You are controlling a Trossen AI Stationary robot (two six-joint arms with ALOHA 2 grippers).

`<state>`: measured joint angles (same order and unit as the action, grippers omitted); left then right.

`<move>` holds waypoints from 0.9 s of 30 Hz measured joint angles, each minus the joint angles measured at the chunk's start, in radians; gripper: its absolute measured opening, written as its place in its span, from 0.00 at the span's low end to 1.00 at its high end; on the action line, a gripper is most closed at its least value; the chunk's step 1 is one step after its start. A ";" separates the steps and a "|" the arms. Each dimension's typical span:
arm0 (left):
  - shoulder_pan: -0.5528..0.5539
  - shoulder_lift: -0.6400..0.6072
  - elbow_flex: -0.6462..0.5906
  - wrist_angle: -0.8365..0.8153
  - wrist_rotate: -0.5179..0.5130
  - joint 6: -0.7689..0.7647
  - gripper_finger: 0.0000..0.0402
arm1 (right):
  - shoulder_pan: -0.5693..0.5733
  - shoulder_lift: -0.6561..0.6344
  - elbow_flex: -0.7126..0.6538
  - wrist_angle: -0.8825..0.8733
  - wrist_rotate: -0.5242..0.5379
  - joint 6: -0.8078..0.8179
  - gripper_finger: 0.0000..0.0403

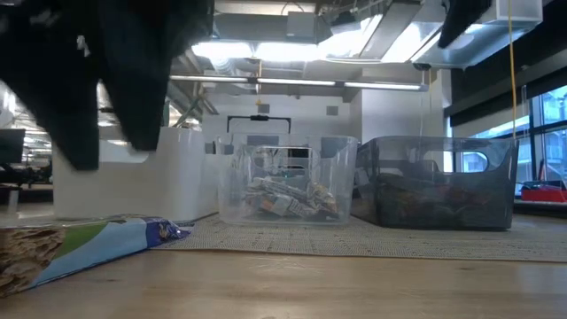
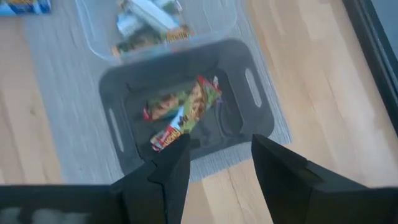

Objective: Pick and place Granola Bars by type
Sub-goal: Put the purple granola bar into the white bin

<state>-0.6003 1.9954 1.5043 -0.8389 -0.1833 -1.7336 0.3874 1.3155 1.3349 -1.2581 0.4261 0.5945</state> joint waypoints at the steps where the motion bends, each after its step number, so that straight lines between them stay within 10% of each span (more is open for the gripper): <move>1: 0.002 0.012 0.000 0.001 0.010 0.000 0.50 | 0.000 0.000 -0.016 0.009 -0.001 -0.001 0.43; 27: 0.020 0.120 -0.010 0.029 0.082 -0.015 0.49 | 0.000 0.000 -0.080 0.028 -0.028 0.027 0.43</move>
<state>-0.5800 2.1156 1.4946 -0.8103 -0.1012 -1.7486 0.3874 1.3154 1.2545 -1.2305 0.3979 0.6215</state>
